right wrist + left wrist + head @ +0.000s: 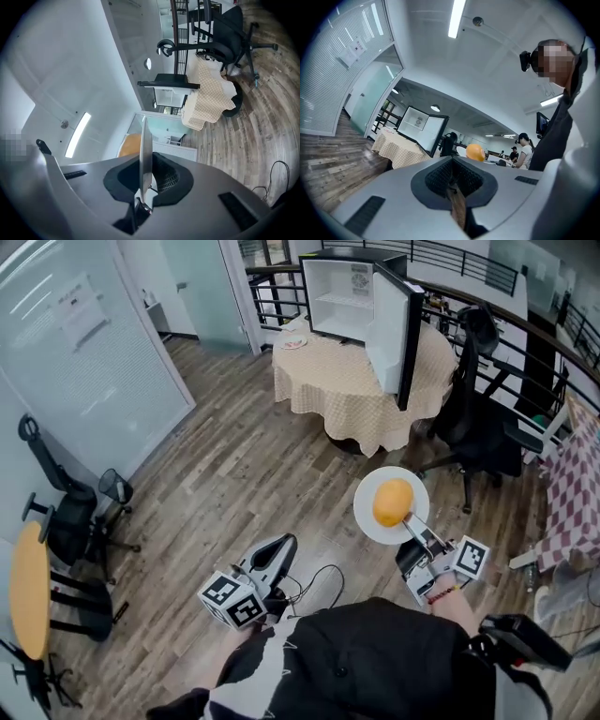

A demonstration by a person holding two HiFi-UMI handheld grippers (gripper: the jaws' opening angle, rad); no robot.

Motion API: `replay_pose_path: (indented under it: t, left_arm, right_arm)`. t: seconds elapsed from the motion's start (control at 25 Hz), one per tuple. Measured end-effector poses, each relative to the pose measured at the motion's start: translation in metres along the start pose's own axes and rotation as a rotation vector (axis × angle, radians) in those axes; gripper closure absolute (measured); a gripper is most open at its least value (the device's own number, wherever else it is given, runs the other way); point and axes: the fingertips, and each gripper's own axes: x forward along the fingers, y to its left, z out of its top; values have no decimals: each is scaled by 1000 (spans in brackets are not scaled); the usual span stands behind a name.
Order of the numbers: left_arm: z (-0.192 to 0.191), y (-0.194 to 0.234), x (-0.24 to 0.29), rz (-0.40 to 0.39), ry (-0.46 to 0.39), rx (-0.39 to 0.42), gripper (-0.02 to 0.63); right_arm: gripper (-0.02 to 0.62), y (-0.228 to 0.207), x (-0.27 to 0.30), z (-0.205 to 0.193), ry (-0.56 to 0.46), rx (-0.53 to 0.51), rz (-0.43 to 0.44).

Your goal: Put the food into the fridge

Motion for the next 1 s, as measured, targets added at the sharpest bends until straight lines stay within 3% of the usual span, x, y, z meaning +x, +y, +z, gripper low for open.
replay_pose_path:
  t: [0.24, 0.4, 0.6, 0.76, 1.0]
  left_arm:
    - [27, 17, 12, -46, -54, -4, 592]
    - [28, 31, 24, -18, -78, -32, 592]
    - [42, 50, 53, -51, -94, -51, 592]
    - [54, 76, 86, -39, -101, -31, 592]
    - [85, 117, 158, -47, -114, -18, 592]
  right_arm:
    - [561, -3, 17, 7, -19, -17, -21]
    - [561, -6, 38, -2, 31, 4, 22]
    - [562, -26, 76, -5, 74, 48, 27]
    - [563, -43, 114, 16, 103, 52, 24]
    - [562, -66, 174, 84, 77, 32, 18]
